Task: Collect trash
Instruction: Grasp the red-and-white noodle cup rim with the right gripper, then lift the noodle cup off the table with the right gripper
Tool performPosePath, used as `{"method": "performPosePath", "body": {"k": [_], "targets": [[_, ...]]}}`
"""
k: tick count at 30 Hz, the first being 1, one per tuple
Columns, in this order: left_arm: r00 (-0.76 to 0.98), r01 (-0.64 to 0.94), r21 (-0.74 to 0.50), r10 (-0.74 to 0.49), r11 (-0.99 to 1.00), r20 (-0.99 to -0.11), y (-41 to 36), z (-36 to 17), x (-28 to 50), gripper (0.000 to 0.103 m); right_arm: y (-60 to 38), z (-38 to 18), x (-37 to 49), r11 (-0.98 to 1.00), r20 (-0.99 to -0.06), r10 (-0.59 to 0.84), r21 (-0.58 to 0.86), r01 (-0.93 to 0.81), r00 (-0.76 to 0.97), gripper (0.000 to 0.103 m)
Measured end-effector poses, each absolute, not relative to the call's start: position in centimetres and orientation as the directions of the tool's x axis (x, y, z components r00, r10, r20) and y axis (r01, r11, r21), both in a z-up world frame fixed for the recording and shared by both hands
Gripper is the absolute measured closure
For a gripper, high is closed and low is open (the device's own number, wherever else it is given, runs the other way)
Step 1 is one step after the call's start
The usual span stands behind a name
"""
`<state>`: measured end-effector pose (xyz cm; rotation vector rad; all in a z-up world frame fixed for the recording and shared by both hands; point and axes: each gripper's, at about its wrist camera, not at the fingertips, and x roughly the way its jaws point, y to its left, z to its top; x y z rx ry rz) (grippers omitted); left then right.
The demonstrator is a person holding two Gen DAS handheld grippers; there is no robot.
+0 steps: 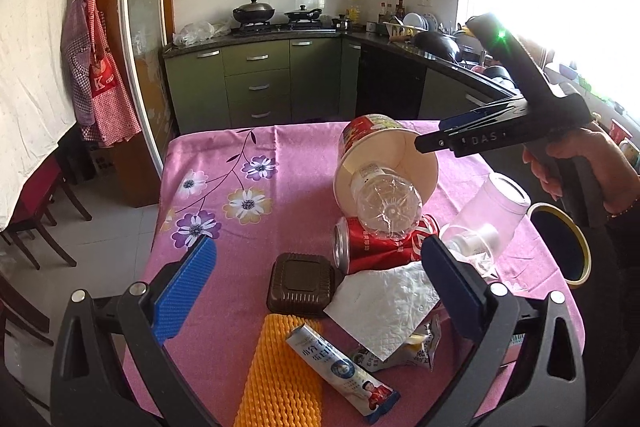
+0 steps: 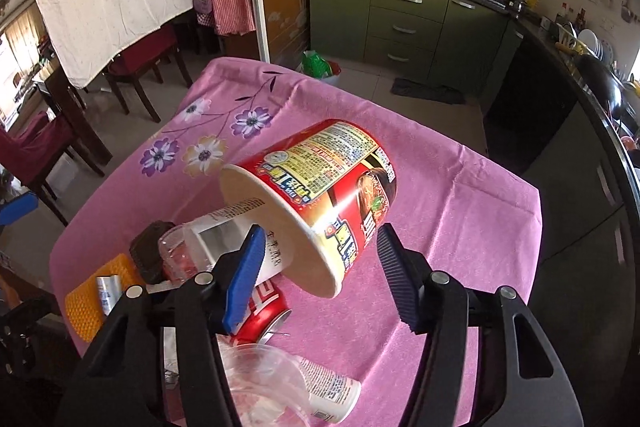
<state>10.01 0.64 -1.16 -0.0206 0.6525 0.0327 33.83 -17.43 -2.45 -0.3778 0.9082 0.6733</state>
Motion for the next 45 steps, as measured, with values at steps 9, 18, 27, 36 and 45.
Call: {"method": "performPosePath", "body": {"k": [9,18,27,36,45], "targets": [[0.790,-0.048,-0.016,0.028,0.999,-0.613,1.5,-1.4,10.5,0.006,-16.8,-5.4,36.6,0.730,-0.808,0.328,-0.112,-0.674,0.489,0.066],[0.790,-0.054,-0.021,0.030,0.998,-0.612,2.2,-1.5,10.7,0.006,-17.1,-7.9,39.0,0.756,-0.740,0.342,-0.150,-0.637,0.580,0.096],[0.786,-0.059,-0.016,0.036,0.998,-0.618,2.6,-1.8,11.1,0.006,-17.3,-6.7,38.1,0.810,-0.509,0.315,-0.296,-0.507,0.801,0.095],[0.785,-0.045,-0.009,0.030,0.999,-0.619,1.8,-2.0,11.3,0.006,-14.5,-5.4,37.3,0.789,-0.309,0.218,-0.503,-0.353,0.926,0.096],[0.781,-0.044,-0.016,0.024,0.999,-0.624,1.9,-2.2,11.4,0.006,-12.7,-4.9,33.7,0.737,0.019,0.172,-0.666,-0.116,0.985,0.097]]}}
